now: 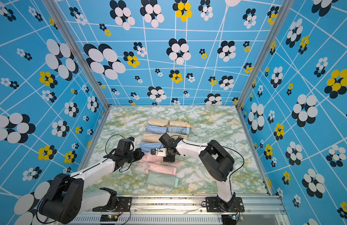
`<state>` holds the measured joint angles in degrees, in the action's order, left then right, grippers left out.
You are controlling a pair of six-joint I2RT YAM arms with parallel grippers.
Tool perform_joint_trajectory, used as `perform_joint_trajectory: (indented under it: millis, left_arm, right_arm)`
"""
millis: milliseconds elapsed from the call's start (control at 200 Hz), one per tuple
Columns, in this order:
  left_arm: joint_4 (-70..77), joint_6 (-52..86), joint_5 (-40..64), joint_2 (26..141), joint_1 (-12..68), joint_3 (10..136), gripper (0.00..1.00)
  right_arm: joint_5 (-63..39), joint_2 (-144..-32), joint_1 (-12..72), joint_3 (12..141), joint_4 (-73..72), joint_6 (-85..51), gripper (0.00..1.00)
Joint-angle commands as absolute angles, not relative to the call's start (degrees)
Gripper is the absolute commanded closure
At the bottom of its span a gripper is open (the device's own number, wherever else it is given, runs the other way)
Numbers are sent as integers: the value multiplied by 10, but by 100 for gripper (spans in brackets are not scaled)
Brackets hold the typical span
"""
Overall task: Take umbrellas out of sleeves
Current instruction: Take out the umbrella from the umbrella sleeve.
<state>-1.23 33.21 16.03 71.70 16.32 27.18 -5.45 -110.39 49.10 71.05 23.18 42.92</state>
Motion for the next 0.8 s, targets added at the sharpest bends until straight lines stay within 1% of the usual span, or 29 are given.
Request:
perform_joint_trajectory:
  millis: [0,120,170,205,255,285,795]
  left_arm:
    - [-43,317,165,726,169,276,99]
    - [-47,315,160,720,169,275,100]
    - [-49,314,157,717,169,274,100]
    - [-51,314,154,715,168,274,100]
    - [-52,314,149,711,168,273,100]
    - [-53,314,147,709,168,273,100]
    - [-79,306,122,680,157,277,100]
  right_arm:
    - [-64,-1113,495,719,241,433,47]
    - [-57,-1104,495,712,240,436,50]
    - [-55,-1099,495,709,240,438,53]
    - [-52,-1097,495,708,238,439,58]
    - [-49,-1093,495,703,234,439,72]
    - [-46,-1092,495,702,234,438,75]
    - [-22,-1061,492,667,235,440,74]
